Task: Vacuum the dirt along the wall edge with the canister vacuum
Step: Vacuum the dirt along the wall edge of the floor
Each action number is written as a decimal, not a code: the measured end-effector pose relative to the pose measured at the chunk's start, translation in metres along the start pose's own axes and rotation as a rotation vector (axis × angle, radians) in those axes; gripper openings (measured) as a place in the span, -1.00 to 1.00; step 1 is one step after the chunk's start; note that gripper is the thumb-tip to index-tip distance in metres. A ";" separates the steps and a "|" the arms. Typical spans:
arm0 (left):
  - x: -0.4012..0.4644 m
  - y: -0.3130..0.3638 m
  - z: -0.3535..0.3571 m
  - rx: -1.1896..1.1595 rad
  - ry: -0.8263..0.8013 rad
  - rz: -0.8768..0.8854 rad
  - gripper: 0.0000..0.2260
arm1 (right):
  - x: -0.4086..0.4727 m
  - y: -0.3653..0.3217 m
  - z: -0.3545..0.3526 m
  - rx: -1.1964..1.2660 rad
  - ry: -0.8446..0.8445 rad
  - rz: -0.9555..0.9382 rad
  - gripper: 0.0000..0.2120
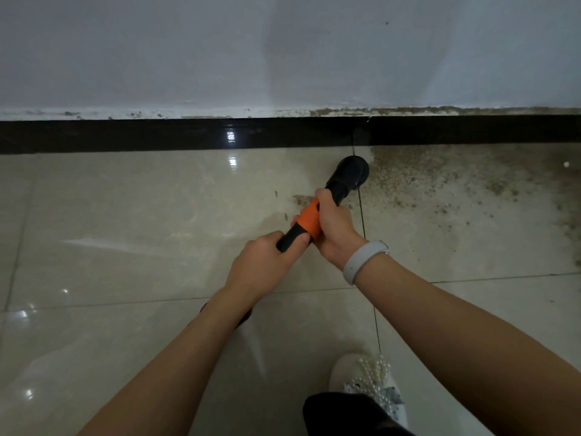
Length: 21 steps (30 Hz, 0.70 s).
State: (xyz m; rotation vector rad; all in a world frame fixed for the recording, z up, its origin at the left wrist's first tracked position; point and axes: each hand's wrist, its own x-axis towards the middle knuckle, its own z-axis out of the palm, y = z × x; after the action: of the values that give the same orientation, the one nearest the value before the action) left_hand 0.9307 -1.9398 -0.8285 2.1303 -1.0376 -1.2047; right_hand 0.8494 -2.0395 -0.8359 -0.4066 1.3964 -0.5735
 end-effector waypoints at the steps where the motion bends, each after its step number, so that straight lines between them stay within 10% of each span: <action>1: 0.000 0.001 0.000 0.009 0.004 -0.003 -0.56 | 0.001 -0.001 0.000 0.001 -0.008 0.001 -0.86; 21: -0.065 -0.092 -0.062 0.081 0.139 -0.109 -0.65 | -0.032 0.069 0.080 -0.095 -0.295 0.208 -0.78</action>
State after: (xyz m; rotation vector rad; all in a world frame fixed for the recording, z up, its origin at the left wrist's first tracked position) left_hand 0.9976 -1.8304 -0.8298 2.3236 -0.9345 -1.0617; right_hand 0.9356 -1.9700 -0.8394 -0.3984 1.1663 -0.2650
